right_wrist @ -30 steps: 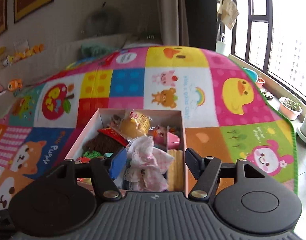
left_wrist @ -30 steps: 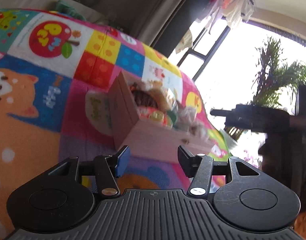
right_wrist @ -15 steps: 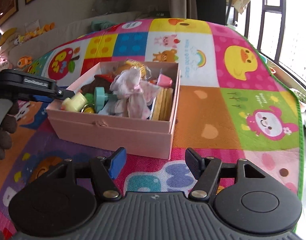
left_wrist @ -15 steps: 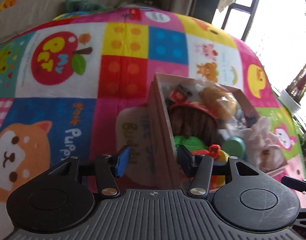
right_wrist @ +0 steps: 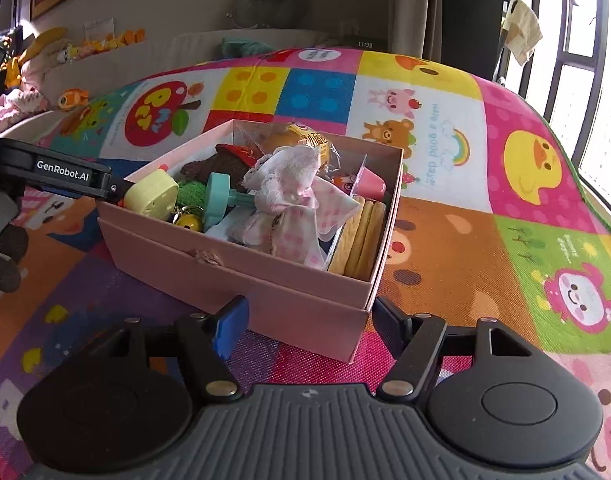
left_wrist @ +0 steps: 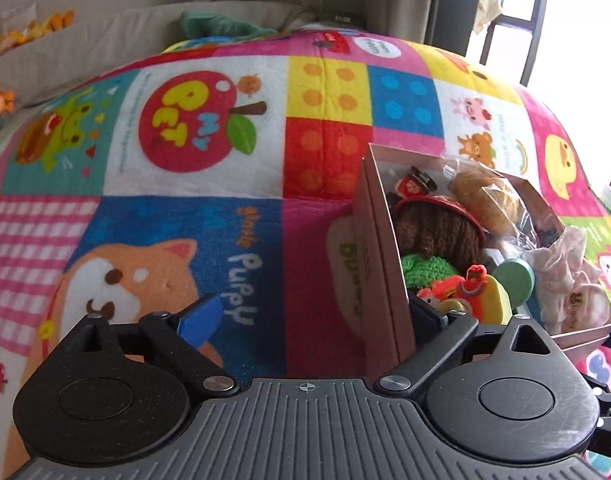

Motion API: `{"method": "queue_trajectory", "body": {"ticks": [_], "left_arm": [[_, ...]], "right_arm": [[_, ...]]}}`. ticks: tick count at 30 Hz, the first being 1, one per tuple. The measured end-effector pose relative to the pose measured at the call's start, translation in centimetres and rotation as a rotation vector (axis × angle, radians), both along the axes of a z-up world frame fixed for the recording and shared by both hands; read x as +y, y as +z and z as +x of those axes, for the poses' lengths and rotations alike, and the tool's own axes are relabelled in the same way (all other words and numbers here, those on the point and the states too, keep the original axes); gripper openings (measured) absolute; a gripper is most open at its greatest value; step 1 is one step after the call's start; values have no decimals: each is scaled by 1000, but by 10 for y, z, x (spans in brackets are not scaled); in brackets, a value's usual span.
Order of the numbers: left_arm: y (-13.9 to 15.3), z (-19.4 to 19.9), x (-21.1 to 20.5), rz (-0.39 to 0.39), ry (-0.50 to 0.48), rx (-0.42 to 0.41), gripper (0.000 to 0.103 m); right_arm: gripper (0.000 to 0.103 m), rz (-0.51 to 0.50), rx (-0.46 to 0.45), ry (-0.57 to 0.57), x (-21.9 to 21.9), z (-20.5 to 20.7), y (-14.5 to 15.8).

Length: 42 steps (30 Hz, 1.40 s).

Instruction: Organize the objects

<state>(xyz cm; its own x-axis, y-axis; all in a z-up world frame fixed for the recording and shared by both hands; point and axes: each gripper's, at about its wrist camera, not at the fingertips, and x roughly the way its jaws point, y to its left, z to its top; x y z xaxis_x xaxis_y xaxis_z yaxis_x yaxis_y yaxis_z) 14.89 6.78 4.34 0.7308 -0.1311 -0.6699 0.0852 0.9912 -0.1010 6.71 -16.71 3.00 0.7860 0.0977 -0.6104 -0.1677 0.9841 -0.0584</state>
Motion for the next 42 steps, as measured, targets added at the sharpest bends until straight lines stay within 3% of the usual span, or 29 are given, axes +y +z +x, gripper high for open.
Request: {"method": "queue_trajectory", "body": {"ticks": [14, 23, 28, 32, 36, 42], "left_arm": [[-4, -2, 1, -16, -6, -6, 101], [0, -8, 1, -22, 15, -37, 100], [23, -56, 5, -47, 15, -138, 100], [9, -111, -9, -19, -71, -68, 100], [-17, -159, -24, -33, -86, 13, 100], [-33, -192, -44, 35, -58, -41, 100]], "right_arm": [[68, -55, -24, -30, 6, 7, 1], [71, -23, -6, -63, 1, 1, 4], [87, 47, 39, -112, -12, -26, 5], [88, 93, 107, -144, -18, -57, -4], [88, 118, 179, -157, -15, -86, -15], [103, 121, 168, -135, 0, -133, -17]]}}
